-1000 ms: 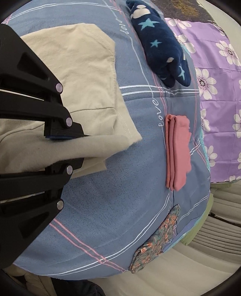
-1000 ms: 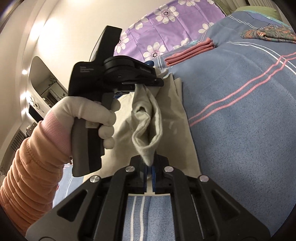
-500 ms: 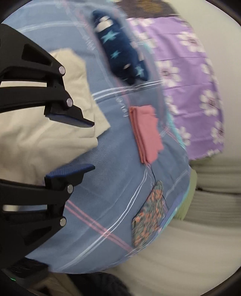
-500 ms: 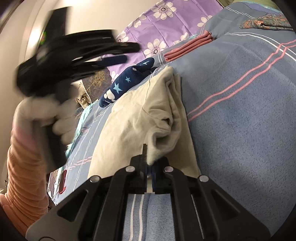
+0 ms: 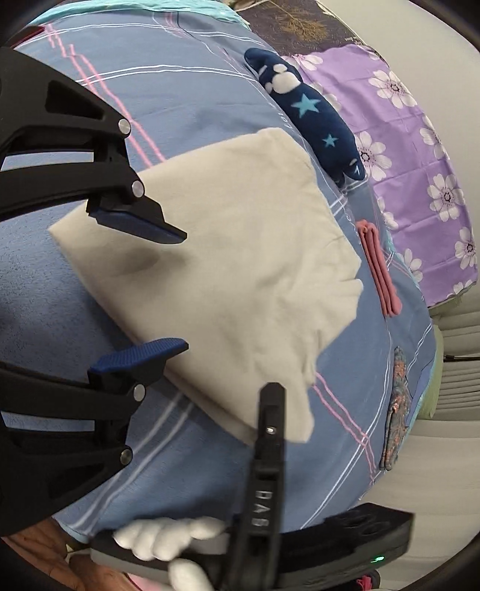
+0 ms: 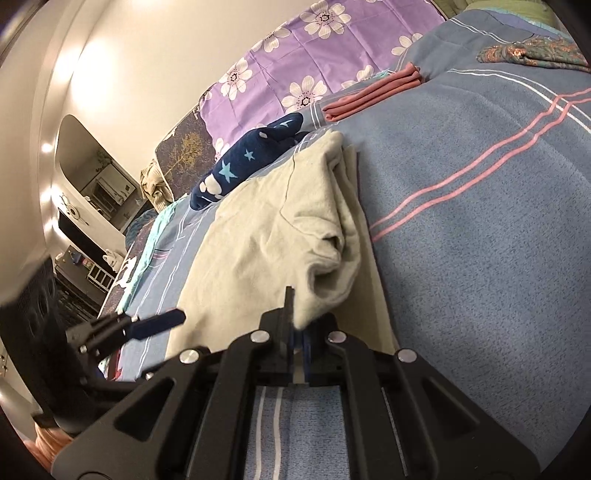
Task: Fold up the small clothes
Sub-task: 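Fold the shirt over with the right tool while the left tool opens and withdraws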
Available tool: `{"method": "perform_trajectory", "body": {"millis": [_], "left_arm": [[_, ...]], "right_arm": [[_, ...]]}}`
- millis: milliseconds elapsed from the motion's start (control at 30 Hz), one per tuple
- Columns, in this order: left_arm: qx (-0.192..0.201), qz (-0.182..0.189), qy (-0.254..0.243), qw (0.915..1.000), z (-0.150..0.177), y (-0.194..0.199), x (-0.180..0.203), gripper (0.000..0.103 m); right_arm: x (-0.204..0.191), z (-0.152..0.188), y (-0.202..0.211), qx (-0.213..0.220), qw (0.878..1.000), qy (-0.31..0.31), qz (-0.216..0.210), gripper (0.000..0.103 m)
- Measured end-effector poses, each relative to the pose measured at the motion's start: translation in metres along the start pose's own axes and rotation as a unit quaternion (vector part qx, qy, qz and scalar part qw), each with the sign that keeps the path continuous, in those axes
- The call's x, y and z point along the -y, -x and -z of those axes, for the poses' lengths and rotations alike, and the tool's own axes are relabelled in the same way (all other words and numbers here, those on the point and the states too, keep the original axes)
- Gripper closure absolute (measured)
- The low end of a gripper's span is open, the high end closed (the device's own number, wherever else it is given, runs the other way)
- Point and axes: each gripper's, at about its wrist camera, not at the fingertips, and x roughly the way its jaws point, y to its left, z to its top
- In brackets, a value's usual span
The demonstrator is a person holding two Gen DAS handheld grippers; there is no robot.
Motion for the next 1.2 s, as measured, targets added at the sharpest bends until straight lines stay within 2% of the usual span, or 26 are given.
{"method": "perform_trajectory", "body": {"millis": [100,200,333,500,700,867,933,1067,1133,1200], "left_arm": [[0.013,-0.015,-0.016,0.9997,0.004,-0.002,0.006,0.049],[0.034,-0.051,-0.056,0.9965,0.004,-0.006,0.019,0.047],[0.041,-0.096,-0.088,0.9906,0.014,-0.007,0.022,0.042],[0.029,-0.112,-0.043,0.9923,0.029,-0.001,-0.007,0.042],[0.02,-0.097,0.026,0.9948,0.052,0.016,-0.041,0.04],[0.018,-0.062,0.084,0.9944,0.065,0.02,-0.064,0.039],[0.018,-0.048,0.101,0.9935,0.069,0.022,-0.07,0.039],[0.026,-0.03,0.121,0.9919,0.075,0.025,-0.077,0.039],[0.034,-0.021,0.131,0.9906,0.074,0.028,-0.08,0.039],[0.047,-0.004,0.14,0.9891,0.072,0.032,-0.083,0.04]], "right_arm": [[0.0,-0.002,0.0,0.0,1.0,-0.009,0.0,0.1],[0.006,-0.005,0.005,0.0,0.999,-0.035,-0.014,0.1],[0.015,-0.009,0.013,-0.002,0.998,-0.063,-0.032,0.1],[0.022,-0.005,0.014,-0.014,0.997,-0.075,-0.031,0.1],[0.021,0.002,0.016,-0.02,0.997,-0.074,-0.02,0.1],[0.01,0.005,0.035,0.011,0.997,-0.069,-0.018,0.1],[0.007,0.006,0.039,0.012,0.998,-0.053,0.003,0.1],[0.028,0.015,0.026,-0.037,0.995,-0.071,0.066,0.095],[0.03,0.016,0.028,-0.033,0.994,-0.079,0.064,0.096],[0.01,0.01,0.038,0.003,0.994,-0.032,0.106,0.091]]}}
